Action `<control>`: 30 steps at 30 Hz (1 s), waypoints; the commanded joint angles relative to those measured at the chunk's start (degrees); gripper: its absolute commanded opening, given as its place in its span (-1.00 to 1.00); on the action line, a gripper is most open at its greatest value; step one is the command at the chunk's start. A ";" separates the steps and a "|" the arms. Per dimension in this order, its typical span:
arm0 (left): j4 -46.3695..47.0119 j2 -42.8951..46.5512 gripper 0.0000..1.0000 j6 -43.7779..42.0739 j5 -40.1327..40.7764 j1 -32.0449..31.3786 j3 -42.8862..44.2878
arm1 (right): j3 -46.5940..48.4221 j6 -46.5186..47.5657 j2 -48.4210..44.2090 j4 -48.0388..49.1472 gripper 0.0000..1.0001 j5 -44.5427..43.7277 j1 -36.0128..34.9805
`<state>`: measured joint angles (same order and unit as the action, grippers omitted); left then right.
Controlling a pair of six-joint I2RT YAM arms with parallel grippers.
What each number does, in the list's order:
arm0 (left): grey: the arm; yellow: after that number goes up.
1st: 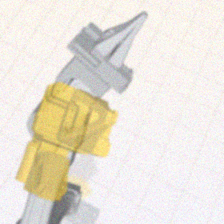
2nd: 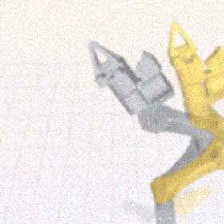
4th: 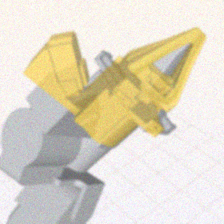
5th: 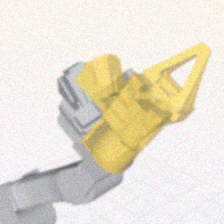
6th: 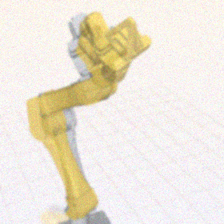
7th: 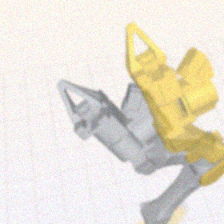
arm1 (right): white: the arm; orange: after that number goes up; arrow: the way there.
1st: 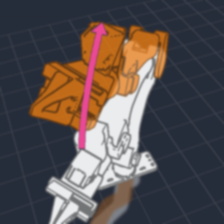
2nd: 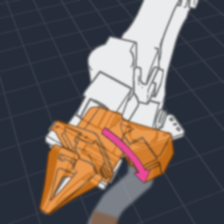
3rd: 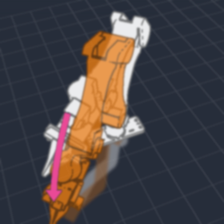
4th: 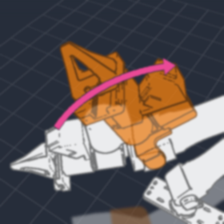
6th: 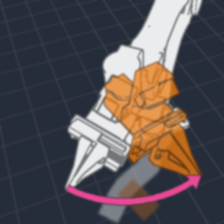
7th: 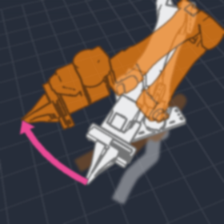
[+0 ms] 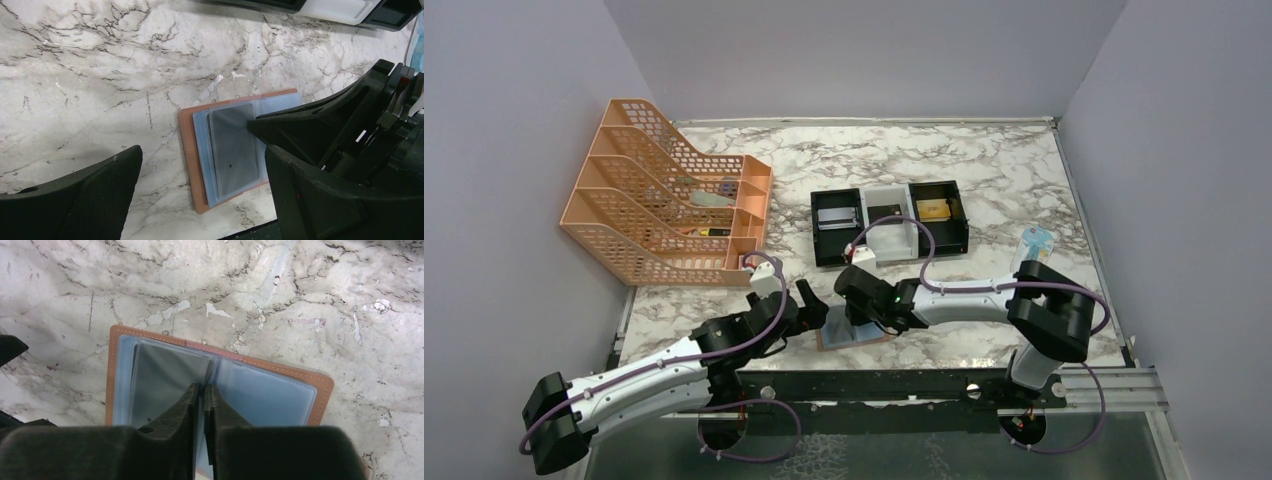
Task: Take the credit cards out of the card holder
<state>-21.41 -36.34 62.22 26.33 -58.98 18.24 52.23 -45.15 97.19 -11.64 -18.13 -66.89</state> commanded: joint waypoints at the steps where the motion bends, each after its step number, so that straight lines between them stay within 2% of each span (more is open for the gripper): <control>1: 2.41 -0.61 0.91 -1.57 -2.03 0.14 0.13 | -2.84 0.54 -1.53 1.08 -0.89 3.99 0.54; 6: 5.88 -2.17 0.89 -3.56 -5.04 0.18 -0.28 | -5.38 0.31 -2.86 5.48 -0.95 9.31 2.63; 15: 14.99 -4.26 0.78 -5.38 -10.60 0.15 -2.63 | -16.03 -2.19 -5.25 18.69 -0.98 23.25 11.80; 23: 23.47 -5.40 0.65 -4.78 -14.79 0.14 -4.88 | -17.26 -2.76 -4.31 19.59 -0.98 23.95 13.19; 30: 25.85 -7.95 0.58 -2.86 -15.52 0.18 -6.26 | -17.16 -2.56 -3.73 18.98 -0.98 23.14 13.36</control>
<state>0.71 -43.05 58.28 12.75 -58.94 12.91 36.36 -48.21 91.88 9.13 5.26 -53.89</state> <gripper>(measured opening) 0.801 0.012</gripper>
